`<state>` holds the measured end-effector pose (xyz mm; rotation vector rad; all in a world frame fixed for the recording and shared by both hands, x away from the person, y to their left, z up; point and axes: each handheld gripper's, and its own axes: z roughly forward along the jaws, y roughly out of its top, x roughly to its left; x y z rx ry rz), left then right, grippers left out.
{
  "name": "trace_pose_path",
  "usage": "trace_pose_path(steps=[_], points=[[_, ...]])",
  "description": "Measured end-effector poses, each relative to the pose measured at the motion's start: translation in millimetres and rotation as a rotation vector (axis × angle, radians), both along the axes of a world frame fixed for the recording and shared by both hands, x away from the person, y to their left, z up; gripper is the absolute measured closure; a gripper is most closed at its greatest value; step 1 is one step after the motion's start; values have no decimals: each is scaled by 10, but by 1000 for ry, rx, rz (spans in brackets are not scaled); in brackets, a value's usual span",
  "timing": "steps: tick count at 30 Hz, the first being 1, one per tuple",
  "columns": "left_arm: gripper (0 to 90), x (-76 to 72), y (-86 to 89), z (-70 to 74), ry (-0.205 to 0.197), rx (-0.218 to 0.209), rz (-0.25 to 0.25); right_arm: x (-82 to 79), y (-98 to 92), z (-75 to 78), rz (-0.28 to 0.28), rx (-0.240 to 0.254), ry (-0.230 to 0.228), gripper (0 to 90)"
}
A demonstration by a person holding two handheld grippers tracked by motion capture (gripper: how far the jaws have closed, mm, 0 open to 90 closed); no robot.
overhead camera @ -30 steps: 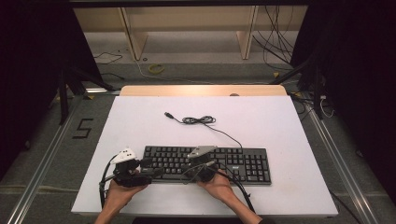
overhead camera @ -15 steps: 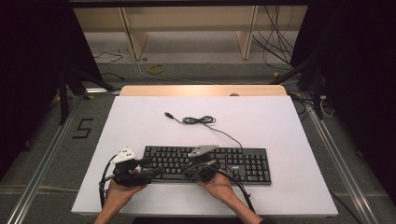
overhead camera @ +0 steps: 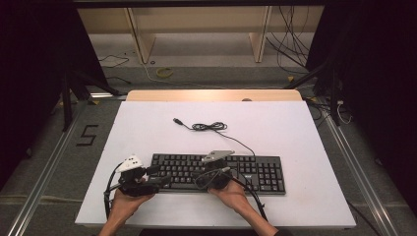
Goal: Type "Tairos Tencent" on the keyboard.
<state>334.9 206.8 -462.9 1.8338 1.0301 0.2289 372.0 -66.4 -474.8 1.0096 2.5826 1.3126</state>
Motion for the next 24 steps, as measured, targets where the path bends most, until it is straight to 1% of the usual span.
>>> trace_pose_path(steps=[5, 9, 12, 14, 18, 21, 24], points=[[309, 1, -1, 0, 1, 2, 1, 3, -9, 12, 0, 9, -3, 826], [309, 0, -1, 0, 0, 2, 1, 5, -18, 25, -1, 18, -4, 791], [308, 0, -1, 0, 0, 3, 0, 8, -24, 34, 0, 28, -2, 724], [308, 0, -2, 0, -1, 4, 0, 11, -29, 42, 2, 35, -1, 700], [307, 0, -1, 0, 1, 4, 2, 17, -35, 62, 3, 47, -3, 621], [307, 1, 1, 0, 1, 4, 3, 23, -35, 74, 5, 50, -2, 587], [306, 2, 1, -1, 1, 4, 3, 31, -21, 89, 6, 43, 3, 512]])
